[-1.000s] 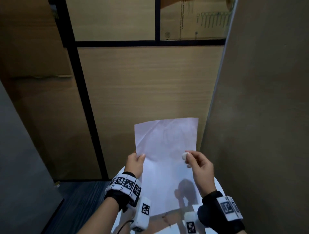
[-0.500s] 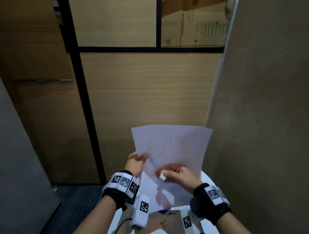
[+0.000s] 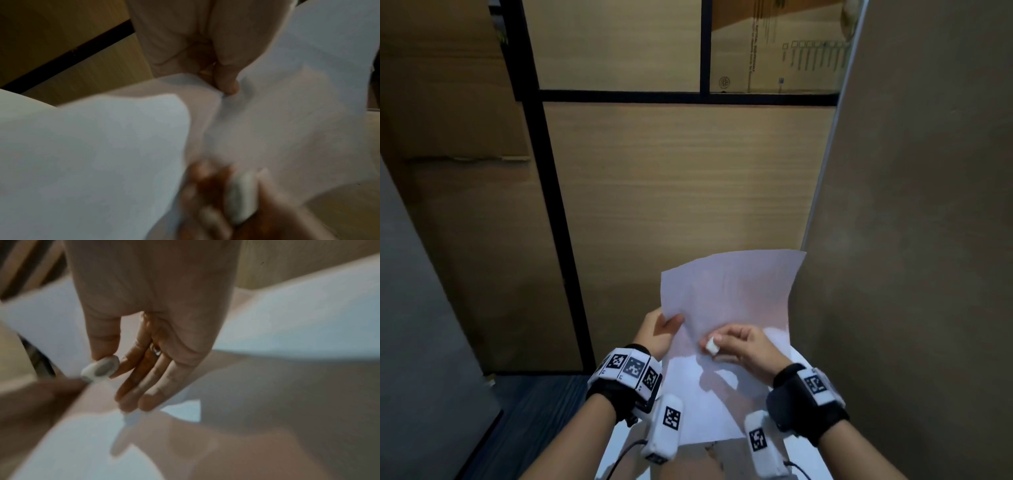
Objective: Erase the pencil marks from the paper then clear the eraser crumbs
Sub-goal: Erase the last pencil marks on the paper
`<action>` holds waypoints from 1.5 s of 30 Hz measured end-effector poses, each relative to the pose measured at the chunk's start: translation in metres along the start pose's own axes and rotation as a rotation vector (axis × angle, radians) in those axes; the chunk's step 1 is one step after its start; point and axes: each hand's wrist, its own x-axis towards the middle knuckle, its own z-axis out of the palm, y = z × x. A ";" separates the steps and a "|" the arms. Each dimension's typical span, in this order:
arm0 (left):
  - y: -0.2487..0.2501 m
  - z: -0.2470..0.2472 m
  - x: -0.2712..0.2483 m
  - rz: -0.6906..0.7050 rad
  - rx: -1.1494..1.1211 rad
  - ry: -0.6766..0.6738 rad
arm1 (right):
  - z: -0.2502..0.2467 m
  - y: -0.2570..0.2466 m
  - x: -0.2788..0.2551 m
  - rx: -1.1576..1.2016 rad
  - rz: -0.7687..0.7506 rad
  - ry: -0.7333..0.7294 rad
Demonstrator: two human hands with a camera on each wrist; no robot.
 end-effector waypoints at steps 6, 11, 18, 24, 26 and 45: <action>0.007 -0.005 0.002 0.017 0.029 0.071 | -0.018 0.065 -0.018 -0.372 0.300 0.056; 0.004 -0.018 0.006 0.035 0.080 0.141 | -0.043 0.058 -0.027 -0.604 0.226 0.179; -0.013 -0.026 0.004 -0.006 0.177 0.162 | -0.038 0.008 -0.027 -0.582 -0.098 0.391; -0.021 -0.024 0.002 -0.021 0.122 0.223 | -0.025 0.003 -0.023 -0.620 -0.177 0.423; -0.027 -0.025 -0.001 -0.040 0.107 0.216 | -0.024 0.009 -0.024 -0.657 -0.143 0.441; -0.057 -0.019 0.001 -0.117 0.346 0.159 | -0.037 0.020 -0.014 -0.803 -0.059 0.490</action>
